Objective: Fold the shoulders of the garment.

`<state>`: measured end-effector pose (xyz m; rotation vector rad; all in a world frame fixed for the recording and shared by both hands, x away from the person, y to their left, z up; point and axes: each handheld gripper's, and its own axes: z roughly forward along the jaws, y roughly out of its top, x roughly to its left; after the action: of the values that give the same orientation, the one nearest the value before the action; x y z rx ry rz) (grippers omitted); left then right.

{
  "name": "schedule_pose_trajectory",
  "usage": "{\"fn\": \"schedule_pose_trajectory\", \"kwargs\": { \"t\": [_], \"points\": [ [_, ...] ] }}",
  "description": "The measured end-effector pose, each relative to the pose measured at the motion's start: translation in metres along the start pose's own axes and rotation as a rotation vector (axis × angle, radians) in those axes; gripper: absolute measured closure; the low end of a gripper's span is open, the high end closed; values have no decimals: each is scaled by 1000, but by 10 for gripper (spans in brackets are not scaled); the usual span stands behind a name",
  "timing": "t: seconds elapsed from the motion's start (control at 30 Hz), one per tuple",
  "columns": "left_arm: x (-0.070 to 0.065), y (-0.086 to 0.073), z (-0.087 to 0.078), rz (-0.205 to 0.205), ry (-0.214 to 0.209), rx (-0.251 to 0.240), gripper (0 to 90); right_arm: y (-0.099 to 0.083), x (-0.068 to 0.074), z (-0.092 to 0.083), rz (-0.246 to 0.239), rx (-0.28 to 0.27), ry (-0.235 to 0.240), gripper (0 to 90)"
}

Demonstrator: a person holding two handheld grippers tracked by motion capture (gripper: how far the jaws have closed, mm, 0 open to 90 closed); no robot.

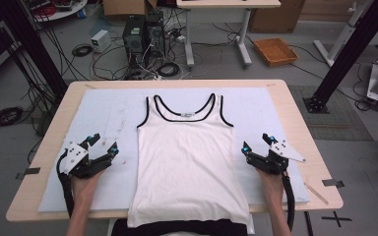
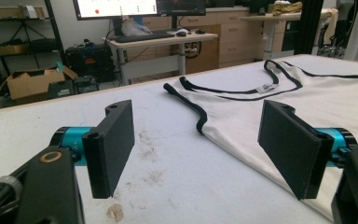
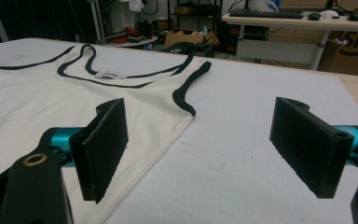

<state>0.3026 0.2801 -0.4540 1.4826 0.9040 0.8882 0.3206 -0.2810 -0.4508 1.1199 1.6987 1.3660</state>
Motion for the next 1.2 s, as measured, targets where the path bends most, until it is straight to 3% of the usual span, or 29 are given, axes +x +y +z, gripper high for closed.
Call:
{"fn": "schedule_pose_trajectory", "kwargs": {
  "t": [0.57,0.77,1.2],
  "points": [
    [-3,1,1,31,14,15,269,0,2,0,-13,6,-2,191],
    [-3,1,2,16,22,28,269,0,2,0,-12,5,-4,191],
    [-3,1,2,25,20,18,271,0,2,0,-23,0,-11,191]
  ]
}}
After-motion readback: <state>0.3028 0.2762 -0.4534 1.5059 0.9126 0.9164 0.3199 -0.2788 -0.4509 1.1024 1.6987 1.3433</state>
